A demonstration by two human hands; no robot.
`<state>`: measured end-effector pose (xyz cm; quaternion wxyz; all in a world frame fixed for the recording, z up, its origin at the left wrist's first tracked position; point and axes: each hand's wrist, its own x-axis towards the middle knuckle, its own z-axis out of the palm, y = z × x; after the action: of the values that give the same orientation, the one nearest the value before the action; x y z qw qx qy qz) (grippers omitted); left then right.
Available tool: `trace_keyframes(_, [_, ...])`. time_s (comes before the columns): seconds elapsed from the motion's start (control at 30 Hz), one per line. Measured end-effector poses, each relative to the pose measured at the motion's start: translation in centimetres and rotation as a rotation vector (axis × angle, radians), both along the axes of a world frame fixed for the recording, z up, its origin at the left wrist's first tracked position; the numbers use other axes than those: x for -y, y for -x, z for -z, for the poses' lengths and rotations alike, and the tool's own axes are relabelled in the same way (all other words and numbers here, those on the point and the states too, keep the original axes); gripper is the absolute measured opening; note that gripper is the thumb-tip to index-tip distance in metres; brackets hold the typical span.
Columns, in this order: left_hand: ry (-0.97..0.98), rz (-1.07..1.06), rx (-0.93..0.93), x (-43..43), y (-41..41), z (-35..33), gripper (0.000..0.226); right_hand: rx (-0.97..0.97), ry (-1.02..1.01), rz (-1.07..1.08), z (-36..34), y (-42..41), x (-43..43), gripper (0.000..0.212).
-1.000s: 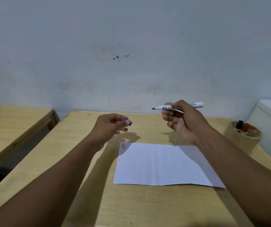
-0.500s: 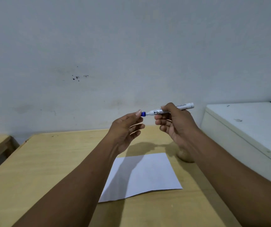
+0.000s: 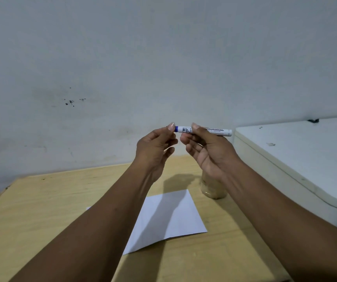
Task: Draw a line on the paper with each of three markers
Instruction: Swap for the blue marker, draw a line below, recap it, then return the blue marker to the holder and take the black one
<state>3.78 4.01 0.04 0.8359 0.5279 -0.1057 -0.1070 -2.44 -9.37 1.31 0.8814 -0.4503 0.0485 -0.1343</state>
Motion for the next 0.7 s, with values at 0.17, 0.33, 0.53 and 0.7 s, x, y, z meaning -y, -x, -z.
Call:
trace_keyframes(0.17, [-0.073, -0.051, 0.025, 0.7, 0.3, 0.2, 0.017, -0.035, 0.066, 0.038, 0.5, 0.0, 0.8, 0.011])
trace_keyframes(0.33, [-0.208, -0.040, 0.113, 0.7, 0.1, 0.0, 0.020, -0.194, 0.346, 0.041, -1.1, 0.6, 4.4, 0.035])
trace_keyframes(0.53, [-0.393, -0.060, 0.320, 1.3, -0.8, -1.8, 0.018, -0.419, 0.911, 0.392, -1.8, 2.2, 11.2, 0.045])
trace_keyframes(0.7, [-0.611, -0.039, 0.488, 3.5, -0.8, -1.9, 0.021, -0.430, 1.074, 0.357, 0.5, 2.8, 12.3, 0.036])
